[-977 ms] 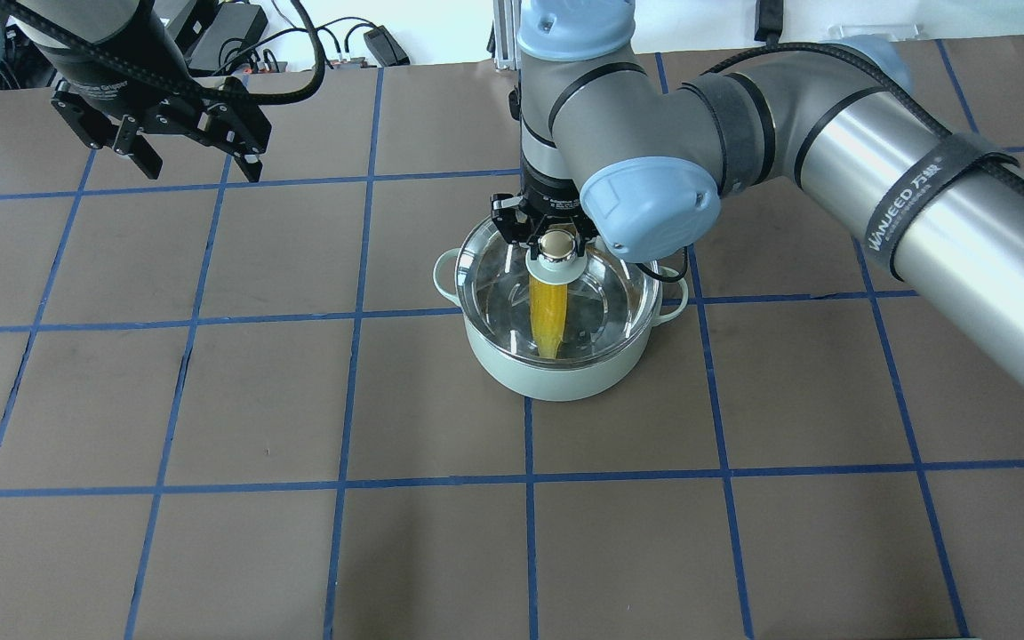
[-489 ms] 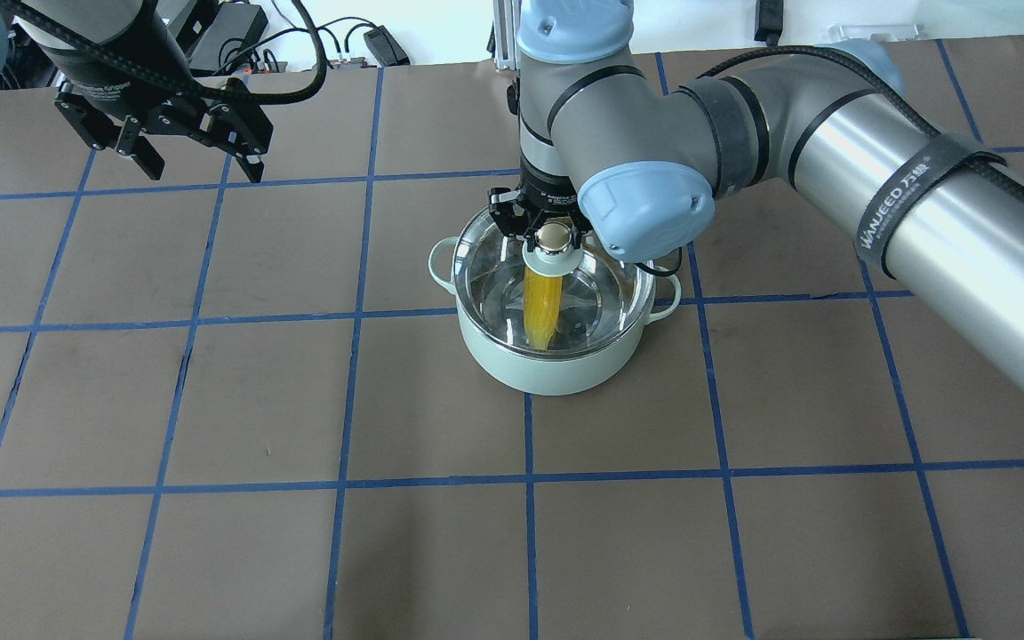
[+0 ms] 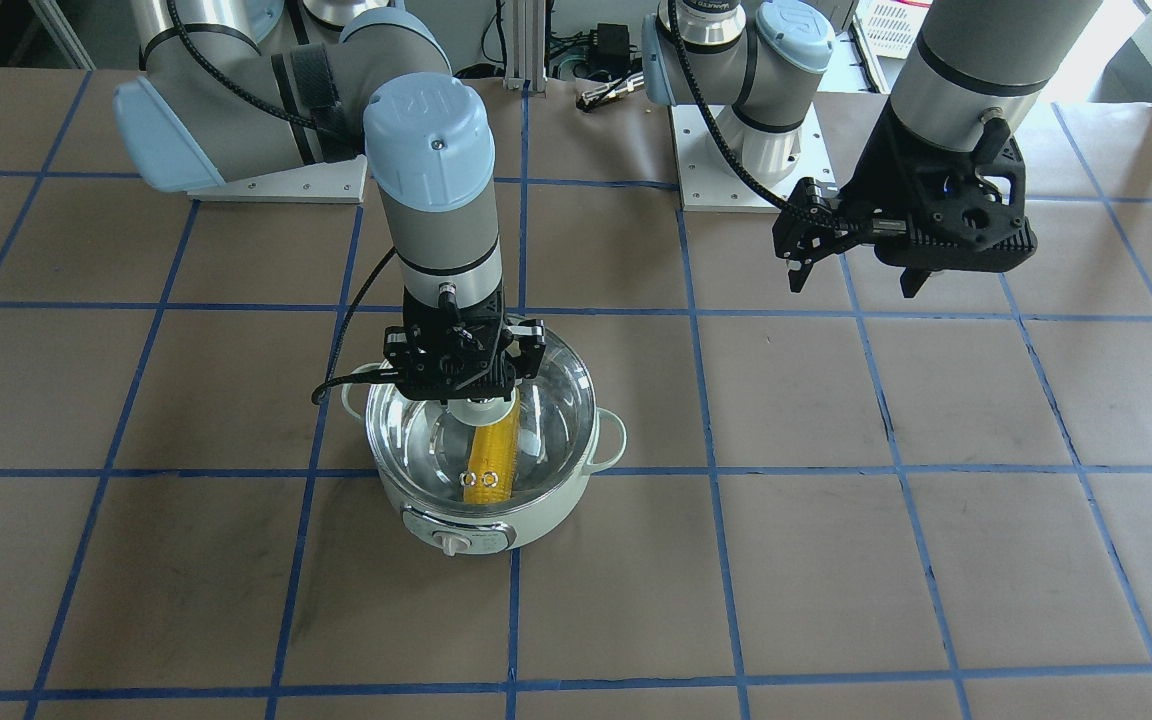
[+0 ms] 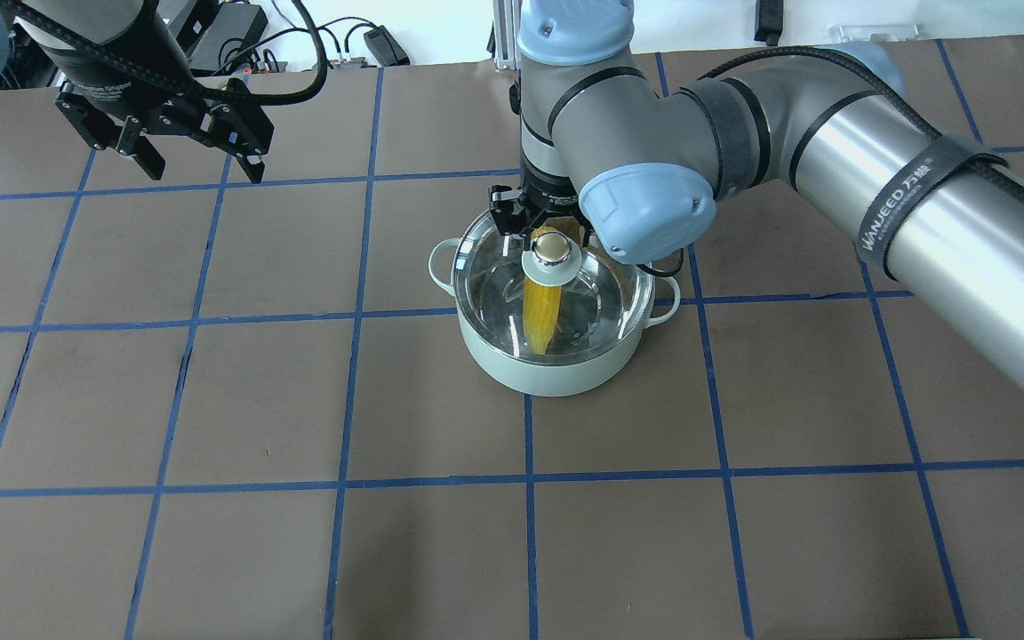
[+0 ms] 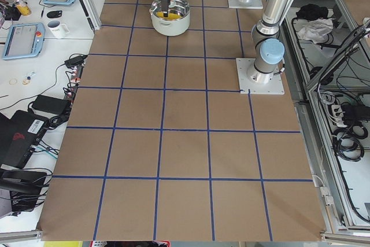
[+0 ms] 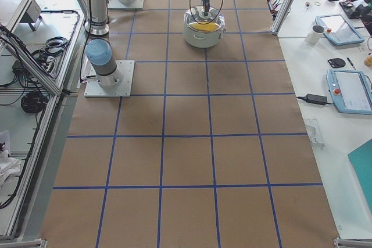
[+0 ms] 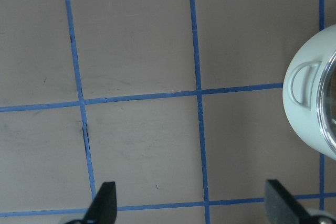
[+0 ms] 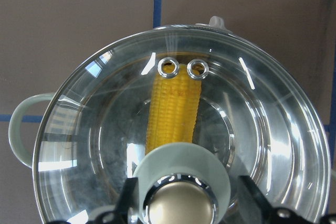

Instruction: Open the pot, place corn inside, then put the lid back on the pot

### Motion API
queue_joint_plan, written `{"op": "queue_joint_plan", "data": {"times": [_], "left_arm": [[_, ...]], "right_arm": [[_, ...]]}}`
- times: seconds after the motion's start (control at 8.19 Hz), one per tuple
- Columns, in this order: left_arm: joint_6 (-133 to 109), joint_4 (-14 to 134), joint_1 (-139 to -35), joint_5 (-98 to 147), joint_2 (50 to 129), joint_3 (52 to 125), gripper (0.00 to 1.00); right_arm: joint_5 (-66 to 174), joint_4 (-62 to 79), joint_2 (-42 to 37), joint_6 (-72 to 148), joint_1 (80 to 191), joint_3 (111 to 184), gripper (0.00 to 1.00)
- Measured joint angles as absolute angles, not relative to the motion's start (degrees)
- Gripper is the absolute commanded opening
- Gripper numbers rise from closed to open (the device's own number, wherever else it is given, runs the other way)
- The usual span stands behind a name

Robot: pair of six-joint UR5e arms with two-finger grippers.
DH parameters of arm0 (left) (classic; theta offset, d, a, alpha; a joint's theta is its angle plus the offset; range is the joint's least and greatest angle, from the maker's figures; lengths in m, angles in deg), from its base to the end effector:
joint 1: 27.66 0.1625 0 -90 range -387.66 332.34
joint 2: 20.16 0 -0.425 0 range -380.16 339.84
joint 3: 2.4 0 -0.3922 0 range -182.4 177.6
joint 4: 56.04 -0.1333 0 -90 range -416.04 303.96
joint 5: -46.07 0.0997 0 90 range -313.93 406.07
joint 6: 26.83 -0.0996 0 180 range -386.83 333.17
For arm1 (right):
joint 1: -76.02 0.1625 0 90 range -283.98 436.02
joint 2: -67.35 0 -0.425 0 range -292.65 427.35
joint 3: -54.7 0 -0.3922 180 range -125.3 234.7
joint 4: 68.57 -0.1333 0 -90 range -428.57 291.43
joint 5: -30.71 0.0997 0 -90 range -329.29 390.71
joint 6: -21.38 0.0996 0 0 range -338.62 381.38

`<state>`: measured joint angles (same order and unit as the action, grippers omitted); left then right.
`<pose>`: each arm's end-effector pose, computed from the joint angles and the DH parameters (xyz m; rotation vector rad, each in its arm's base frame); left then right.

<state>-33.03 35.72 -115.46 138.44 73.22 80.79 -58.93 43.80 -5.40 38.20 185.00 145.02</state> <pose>-0.1092 -0.5237 0.5137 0.1072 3.0961 -0.0403 0.3243 -0.5310 0.3591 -0.0590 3.1070 -0.1209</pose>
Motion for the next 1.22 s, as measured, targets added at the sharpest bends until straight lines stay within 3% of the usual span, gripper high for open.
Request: {"op": "queue_joint_plan", "data": {"times": [0.37, 0.85, 1.22], "left_arm": [[-33.0, 35.7, -115.5, 138.4, 73.2, 80.8, 1.00], [-32.7, 35.7, -115.5, 138.4, 72.9, 80.7, 1.00], [-32.7, 35.7, -115.5, 138.4, 73.1, 80.7, 1.00]], "right_arm": [[-59.0, 42.9, -8.7, 38.6, 185.0, 144.9, 1.00], [-59.1, 28.7, -21.7, 34.9, 182.2, 144.3, 1.00], [-59.4, 24.2, -24.5, 32.4, 179.4, 144.1, 1.00]]}}
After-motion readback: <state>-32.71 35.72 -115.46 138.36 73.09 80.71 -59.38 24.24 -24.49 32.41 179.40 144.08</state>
